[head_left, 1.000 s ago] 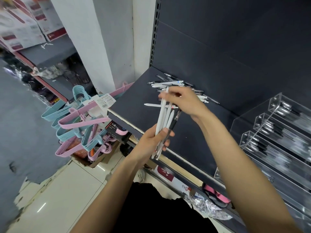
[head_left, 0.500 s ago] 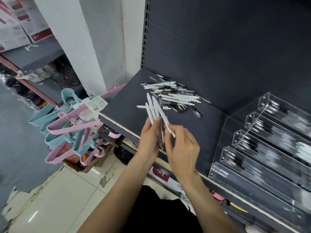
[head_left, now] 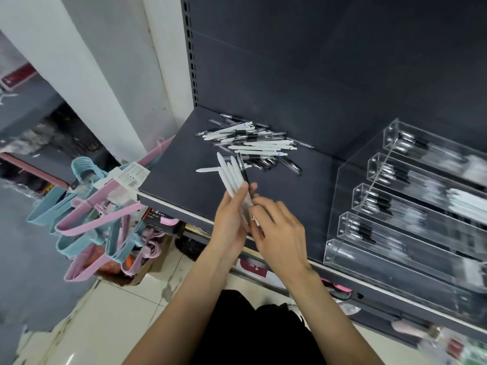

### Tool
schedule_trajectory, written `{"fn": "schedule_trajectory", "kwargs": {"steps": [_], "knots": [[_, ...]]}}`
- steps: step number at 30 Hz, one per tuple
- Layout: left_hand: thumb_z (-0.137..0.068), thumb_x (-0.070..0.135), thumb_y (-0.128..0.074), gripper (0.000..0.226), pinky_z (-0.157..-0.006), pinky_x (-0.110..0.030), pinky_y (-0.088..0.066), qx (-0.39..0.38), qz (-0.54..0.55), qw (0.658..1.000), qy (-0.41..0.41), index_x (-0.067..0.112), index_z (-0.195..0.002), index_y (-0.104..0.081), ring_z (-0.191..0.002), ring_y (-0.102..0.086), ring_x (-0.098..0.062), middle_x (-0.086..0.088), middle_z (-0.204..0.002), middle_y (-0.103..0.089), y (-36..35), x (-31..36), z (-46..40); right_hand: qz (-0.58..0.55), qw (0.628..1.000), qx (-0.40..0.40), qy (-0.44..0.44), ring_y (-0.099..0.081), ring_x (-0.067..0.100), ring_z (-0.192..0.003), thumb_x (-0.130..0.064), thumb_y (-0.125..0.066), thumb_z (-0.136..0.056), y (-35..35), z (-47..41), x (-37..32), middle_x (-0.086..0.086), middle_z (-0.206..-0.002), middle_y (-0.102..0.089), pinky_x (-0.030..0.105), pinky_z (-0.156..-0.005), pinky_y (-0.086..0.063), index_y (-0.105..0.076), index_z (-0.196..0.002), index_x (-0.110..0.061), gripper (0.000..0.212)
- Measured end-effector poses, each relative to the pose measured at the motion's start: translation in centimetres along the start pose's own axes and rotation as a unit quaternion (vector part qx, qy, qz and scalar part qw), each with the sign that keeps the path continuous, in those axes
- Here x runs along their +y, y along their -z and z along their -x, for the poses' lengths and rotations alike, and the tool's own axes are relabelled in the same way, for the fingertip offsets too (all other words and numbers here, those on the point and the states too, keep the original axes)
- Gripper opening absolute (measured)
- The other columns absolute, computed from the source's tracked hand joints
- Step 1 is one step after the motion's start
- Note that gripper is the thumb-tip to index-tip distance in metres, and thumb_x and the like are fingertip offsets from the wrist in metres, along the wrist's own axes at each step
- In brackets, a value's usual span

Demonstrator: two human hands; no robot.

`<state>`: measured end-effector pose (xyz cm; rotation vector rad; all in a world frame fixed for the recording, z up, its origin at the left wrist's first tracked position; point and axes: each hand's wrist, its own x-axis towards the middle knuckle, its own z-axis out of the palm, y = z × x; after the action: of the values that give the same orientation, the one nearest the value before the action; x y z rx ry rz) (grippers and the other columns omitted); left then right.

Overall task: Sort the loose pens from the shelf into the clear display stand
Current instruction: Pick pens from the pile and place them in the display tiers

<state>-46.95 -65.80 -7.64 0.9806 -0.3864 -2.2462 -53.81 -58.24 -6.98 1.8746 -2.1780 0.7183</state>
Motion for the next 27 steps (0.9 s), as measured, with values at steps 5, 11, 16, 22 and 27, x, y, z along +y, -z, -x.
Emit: {"fn": "schedule_trajectory", "kwargs": {"steps": [5,11,16,22,27], "knots": [[-0.098,0.012,-0.046,0.016,-0.059,-0.02,-0.053,0.007,-0.033,0.999,-0.02,0.004,-0.111,-0.053,-0.067,-0.06,-0.009,-0.002,-0.086,-0.063,-0.8,-1.7,0.0,-0.051,0.992,-0.113,0.011,-0.053,0.018,-0.108,-0.015,-0.066,-0.077,1.4,1.9,3.1,-0.007,-0.12,-0.06,0.032,-0.087,-0.048,-0.066,-0.11,-0.018,0.033],[-0.099,0.013,-0.044,0.026,-0.06,-0.02,-0.053,-0.032,-0.133,0.989,-0.051,-0.001,-0.117,-0.056,-0.064,-0.058,-0.008,0.002,-0.074,-0.064,-5.2,-5.4,1.6,-0.269,0.946,0.015,-0.181,-0.055,0.005,-0.083,-0.016,-0.061,-0.089,6.5,3.1,7.9,-0.008,-0.098,-0.055,0.016,-0.071,-0.044,-0.065,-0.108,-0.017,0.019],[-0.101,0.016,-0.041,0.02,-0.058,-0.022,-0.049,-0.09,-0.286,0.947,-0.111,0.014,-0.1,-0.061,-0.06,-0.054,-0.009,0.006,-0.064,-0.059,-11.0,-12.8,4.5,-0.255,0.937,-0.031,-0.238,-0.055,0.007,-0.092,-0.031,-0.059,-0.09,10.5,4.7,14.8,-0.006,-0.106,-0.051,0.023,-0.086,-0.046,-0.066,-0.109,-0.018,0.024],[-0.102,0.015,-0.038,0.02,-0.063,-0.021,-0.045,-0.109,-0.417,0.885,-0.175,0.015,-0.102,-0.057,-0.064,-0.055,-0.005,0.01,-0.067,-0.059,-17.3,-22.3,7.7,-0.304,0.906,-0.066,-0.287,-0.056,0.007,-0.086,-0.033,-0.062,-0.088,16.7,9.6,22.3,-0.006,-0.101,-0.056,0.019,-0.079,-0.043,-0.066,-0.1,-0.019,0.019],[-0.102,0.013,-0.038,0.026,-0.073,-0.012,-0.049,-0.104,-0.441,0.866,-0.213,0.032,-0.112,-0.053,-0.084,-0.063,0.006,0.014,-0.092,-0.066,-20.1,-27.9,9.9,-0.497,0.781,-0.081,-0.37,-0.065,0.023,-0.087,-0.026,-0.063,-0.088,20.0,13.5,25.8,0.0,-0.09,-0.067,0.051,-0.083,-0.053,-0.063,-0.085,-0.028,0.004]]}}
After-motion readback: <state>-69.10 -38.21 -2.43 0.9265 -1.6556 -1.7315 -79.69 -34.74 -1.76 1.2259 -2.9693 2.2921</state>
